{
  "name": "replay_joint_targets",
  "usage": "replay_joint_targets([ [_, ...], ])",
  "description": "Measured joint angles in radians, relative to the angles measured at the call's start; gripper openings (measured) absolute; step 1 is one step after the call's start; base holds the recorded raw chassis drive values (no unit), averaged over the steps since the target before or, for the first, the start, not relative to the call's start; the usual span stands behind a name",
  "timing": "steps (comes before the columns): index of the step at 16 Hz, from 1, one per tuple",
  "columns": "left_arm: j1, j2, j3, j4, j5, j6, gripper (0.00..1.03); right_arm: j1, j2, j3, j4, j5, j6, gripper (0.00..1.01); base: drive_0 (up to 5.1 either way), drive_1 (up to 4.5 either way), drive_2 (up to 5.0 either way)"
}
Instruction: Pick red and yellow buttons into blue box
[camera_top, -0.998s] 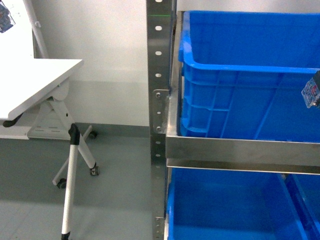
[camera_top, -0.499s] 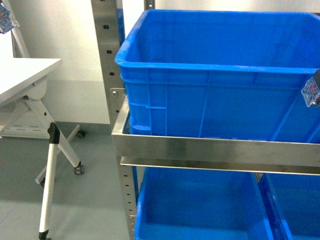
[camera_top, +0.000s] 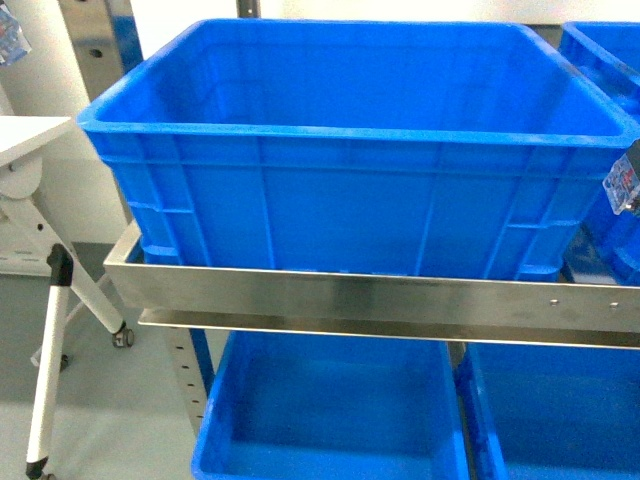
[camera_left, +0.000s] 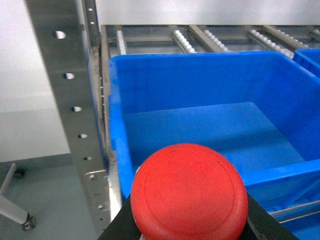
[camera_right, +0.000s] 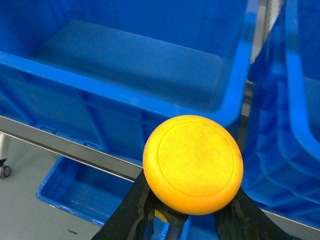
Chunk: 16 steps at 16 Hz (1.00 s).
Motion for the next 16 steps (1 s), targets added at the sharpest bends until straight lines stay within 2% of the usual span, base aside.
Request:
replay_joint_targets([
  [16,0.001,0.000,0.000,-0.003,0.003,0.000,0.25,0.000,0.000,0.000,0.000,0.001,0.000,0.25,4.8,-2.33,-2.3],
])
